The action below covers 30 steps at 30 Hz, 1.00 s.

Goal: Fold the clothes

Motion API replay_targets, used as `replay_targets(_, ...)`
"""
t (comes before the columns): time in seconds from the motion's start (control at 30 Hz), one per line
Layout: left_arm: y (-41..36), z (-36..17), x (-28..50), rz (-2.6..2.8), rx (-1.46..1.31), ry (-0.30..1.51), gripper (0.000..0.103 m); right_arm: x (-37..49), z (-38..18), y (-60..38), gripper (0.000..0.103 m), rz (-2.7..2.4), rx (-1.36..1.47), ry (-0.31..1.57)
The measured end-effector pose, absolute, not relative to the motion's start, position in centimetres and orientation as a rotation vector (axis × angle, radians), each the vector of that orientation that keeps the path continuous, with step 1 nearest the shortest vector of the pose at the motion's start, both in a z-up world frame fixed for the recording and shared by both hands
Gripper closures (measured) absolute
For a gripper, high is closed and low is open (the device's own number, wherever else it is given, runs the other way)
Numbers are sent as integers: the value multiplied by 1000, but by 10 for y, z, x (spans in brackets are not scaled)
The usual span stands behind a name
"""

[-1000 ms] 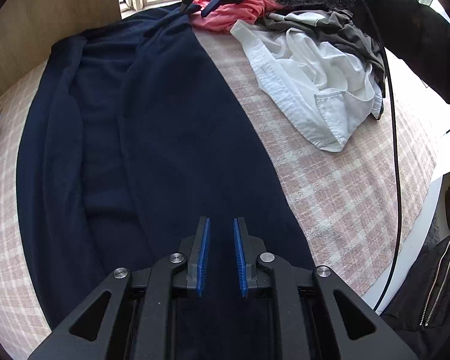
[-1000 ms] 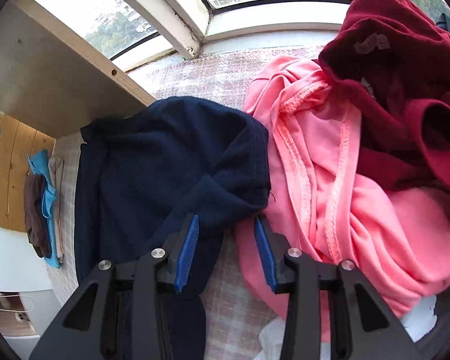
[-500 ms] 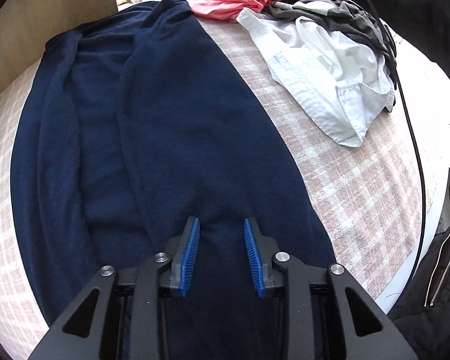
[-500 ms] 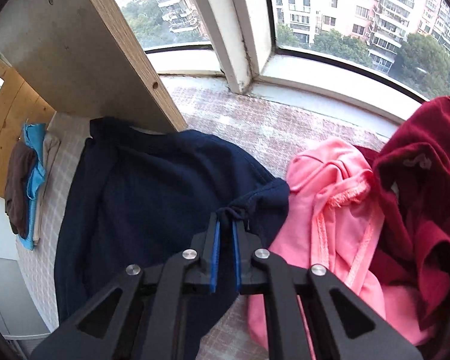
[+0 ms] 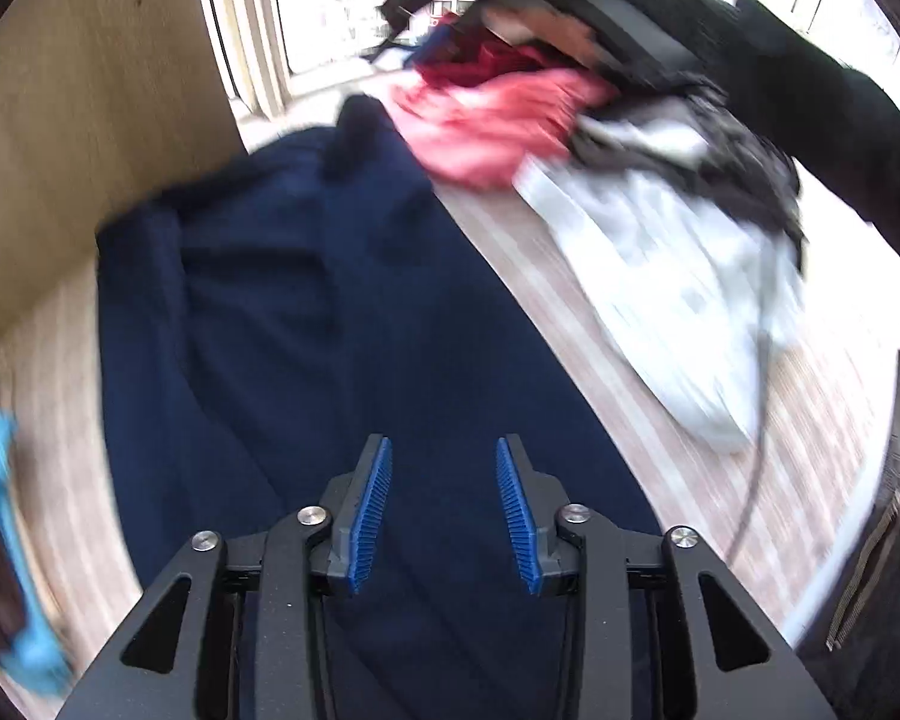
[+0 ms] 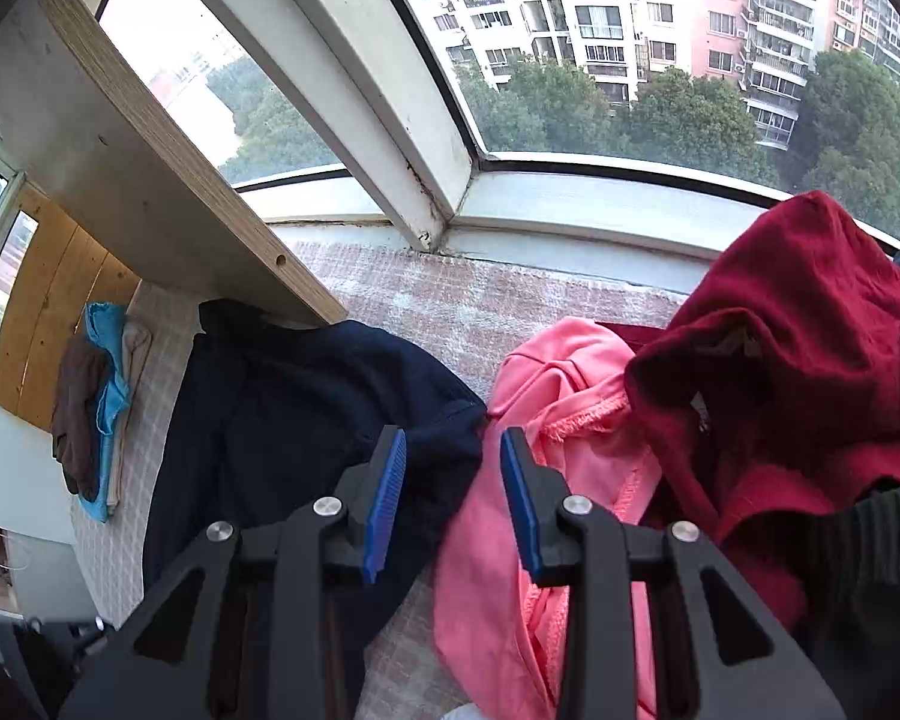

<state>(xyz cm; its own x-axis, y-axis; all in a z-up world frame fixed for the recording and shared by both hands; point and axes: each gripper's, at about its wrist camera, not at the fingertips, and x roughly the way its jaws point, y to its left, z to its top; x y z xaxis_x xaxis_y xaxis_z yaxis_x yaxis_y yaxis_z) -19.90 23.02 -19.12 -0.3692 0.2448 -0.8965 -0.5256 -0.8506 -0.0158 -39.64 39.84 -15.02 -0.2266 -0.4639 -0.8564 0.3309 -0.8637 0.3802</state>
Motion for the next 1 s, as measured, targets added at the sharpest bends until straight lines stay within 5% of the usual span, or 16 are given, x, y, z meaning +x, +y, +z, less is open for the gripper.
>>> replay_targets(0.23,255,-208,-357,2277,-1295,370,67,-401,-171,397,70,-2052,1543,-86)
replay_targets(0.47,295,-232,-405,2170,-1289,441,67,-414,-185,414,70,-2016,1571,-194)
replay_targets(0.6,286,-238,-415,2131,-1319,305,99,-410,-183,410,68,-1989,1564,-198)
replay_targets(0.83,267,-251,-423,2143,-1365,198,97,-408,-186,380,62,-1930,1527,-134)
replay_targets(1.0,261,-247,-422,2150,-1367,166,86,-414,-209,366,62,-1903,1576,-129)
